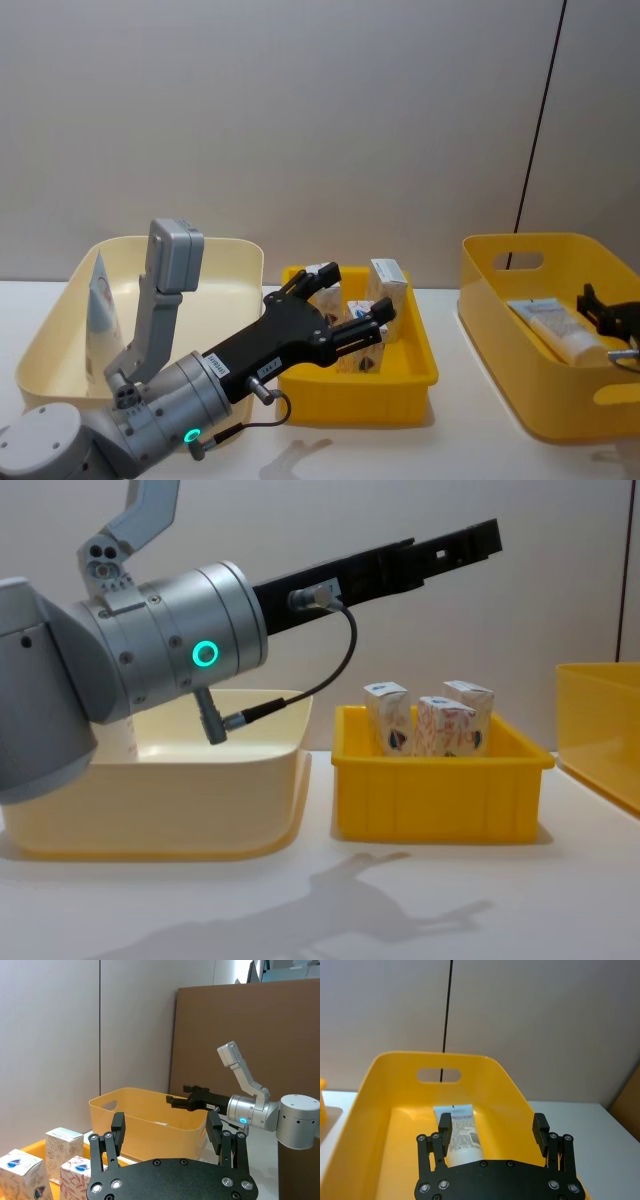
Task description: Bimanual collaborative sorting of washing and personal care products
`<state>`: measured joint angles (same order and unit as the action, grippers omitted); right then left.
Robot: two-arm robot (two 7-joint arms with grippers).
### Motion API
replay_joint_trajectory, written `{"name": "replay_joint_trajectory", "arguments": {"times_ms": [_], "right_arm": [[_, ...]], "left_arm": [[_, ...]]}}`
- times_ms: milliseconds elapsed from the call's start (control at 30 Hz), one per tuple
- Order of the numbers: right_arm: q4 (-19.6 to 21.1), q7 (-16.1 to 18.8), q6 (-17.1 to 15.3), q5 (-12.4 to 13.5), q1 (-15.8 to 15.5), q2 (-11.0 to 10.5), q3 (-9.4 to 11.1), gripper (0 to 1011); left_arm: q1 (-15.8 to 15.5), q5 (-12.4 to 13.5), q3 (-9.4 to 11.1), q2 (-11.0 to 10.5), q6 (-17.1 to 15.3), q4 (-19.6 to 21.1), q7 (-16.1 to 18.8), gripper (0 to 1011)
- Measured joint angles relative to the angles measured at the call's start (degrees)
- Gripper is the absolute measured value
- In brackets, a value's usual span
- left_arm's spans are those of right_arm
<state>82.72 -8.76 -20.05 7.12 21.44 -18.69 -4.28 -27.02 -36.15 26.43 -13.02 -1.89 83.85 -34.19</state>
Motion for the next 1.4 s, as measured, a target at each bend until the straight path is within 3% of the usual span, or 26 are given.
{"name": "replay_joint_trajectory", "arguments": {"times_ms": [333, 533, 667, 967, 1400], "right_arm": [[2.3, 2.06, 5.17, 0.6, -1.13, -0.04, 0.64, 1001], [4.19, 4.11, 10.0, 1.43, -1.92, -0.05, 1.16, 1001], [5.22, 5.16, 11.99, 1.88, -2.26, 0.0, 1.42, 1001], [5.8, 5.44, 12.18, 2.24, -3.18, -0.03, 1.0, 1001], [10.01, 7.81, 14.12, 4.61, -9.53, -0.23, -2.29, 1001]], "left_arm": [[0.03, 0.06, 0.0, -0.02, 0.0, 0.01, 0.06, 1003], [0.77, 1.37, 0.0, -0.45, 0.04, 0.49, 1.85, 1003], [1.68, 3.05, -0.03, -1.09, 0.1, 1.13, 4.14, 1003], [4.46, 8.13, -0.1, -2.91, 0.32, 3.07, 11.07, 1002], [8.4, 15.37, -0.23, -5.52, 0.7, 5.81, 20.96, 1003]]}}
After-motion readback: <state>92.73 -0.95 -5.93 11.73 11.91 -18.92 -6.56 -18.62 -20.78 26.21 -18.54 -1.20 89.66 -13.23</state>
